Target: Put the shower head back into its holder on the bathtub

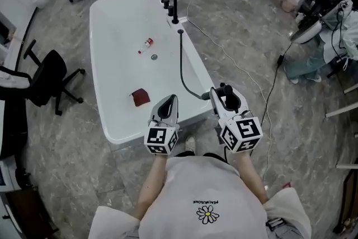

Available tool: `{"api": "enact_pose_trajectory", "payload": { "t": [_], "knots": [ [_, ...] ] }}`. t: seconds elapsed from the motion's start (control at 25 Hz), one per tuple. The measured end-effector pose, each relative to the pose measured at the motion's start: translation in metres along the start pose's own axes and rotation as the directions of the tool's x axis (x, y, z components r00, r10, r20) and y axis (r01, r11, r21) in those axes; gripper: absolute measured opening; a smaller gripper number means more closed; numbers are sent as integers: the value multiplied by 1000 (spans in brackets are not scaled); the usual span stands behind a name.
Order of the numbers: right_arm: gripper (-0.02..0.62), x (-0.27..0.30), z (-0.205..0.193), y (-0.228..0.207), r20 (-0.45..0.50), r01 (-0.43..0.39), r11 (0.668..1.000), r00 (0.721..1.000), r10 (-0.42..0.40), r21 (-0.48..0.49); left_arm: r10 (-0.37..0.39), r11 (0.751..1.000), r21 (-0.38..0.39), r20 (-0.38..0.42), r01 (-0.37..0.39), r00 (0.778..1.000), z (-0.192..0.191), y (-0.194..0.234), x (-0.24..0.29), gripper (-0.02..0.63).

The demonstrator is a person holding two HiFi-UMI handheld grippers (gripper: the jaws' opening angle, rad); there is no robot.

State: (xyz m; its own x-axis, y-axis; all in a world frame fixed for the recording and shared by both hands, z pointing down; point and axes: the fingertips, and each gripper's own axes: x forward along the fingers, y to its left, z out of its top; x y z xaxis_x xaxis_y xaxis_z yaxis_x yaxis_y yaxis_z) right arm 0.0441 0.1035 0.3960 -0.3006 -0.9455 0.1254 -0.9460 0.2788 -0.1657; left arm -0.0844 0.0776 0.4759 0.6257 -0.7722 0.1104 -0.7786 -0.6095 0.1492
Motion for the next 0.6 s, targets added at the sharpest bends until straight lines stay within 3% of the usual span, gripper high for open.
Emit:
{"api": "enact_pose_trajectory", "payload": {
  "t": [0.28,0.6],
  "knots": [
    [140,50,28,-25,30,-6,1000,1000,6,8,-54,998,11,-65,54,996,-9,2,51,-2],
    [140,89,61,-51,47,-92,996,995,92,-1,-49,998,22,-138,52,989,-36,-5,116,-2]
  ]
}}
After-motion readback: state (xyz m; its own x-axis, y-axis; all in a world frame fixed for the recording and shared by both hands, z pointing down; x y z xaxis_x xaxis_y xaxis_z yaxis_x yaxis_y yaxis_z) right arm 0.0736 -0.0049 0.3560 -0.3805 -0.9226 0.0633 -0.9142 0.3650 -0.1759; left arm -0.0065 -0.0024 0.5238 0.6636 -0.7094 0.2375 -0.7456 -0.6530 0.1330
